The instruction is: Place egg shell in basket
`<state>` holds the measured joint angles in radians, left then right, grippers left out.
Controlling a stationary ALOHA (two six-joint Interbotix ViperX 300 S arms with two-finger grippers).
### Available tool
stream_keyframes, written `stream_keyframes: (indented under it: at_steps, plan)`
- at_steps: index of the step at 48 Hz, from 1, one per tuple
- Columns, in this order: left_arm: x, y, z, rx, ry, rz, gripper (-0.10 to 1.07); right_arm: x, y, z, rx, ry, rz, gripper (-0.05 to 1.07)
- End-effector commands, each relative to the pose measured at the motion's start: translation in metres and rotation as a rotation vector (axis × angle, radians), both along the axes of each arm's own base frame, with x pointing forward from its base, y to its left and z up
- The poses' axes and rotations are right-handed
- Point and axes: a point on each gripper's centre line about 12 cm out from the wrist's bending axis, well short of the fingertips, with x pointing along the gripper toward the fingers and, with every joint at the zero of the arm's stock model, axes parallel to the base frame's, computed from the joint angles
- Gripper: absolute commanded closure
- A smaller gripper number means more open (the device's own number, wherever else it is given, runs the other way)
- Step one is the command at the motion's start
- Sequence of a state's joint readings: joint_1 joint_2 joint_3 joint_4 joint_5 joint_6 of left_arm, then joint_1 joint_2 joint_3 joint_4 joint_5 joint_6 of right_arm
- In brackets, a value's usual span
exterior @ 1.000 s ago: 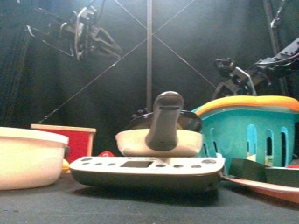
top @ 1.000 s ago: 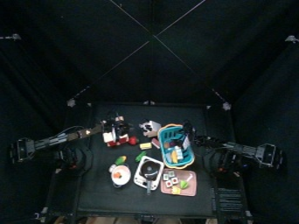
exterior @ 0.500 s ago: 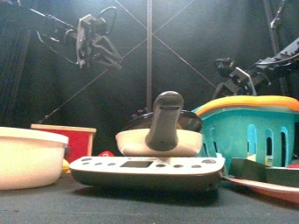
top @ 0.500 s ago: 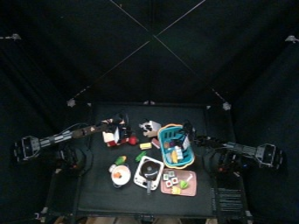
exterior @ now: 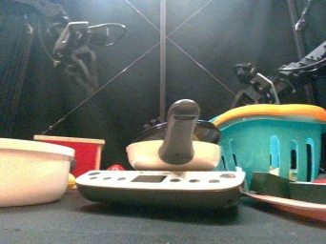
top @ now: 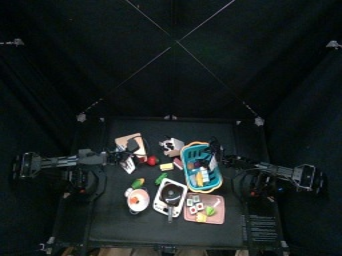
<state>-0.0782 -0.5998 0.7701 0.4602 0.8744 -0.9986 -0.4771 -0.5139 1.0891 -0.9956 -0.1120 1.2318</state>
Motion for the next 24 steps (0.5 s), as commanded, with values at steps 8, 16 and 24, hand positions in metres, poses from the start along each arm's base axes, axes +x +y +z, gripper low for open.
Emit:
stream_keyframes:
  at_steps: [8, 16, 24]
  plan:
    - [-0.029, -0.039, -0.034, -0.082, 0.007, 0.078, 0.28, 0.006, -0.002, 0.012, -0.015, -0.031, 0.006, 0.03]
    - [-0.041, -0.060, -0.055, -0.159, 0.071, 0.077, 0.27, 0.007, 0.001, 0.009, -0.006, -0.025, 0.015, 0.03]
    - [-0.042, -0.077, -0.074, -0.264, 0.169, 0.173, 0.25, 0.010, 0.005, 0.006, 0.000, -0.016, 0.032, 0.03]
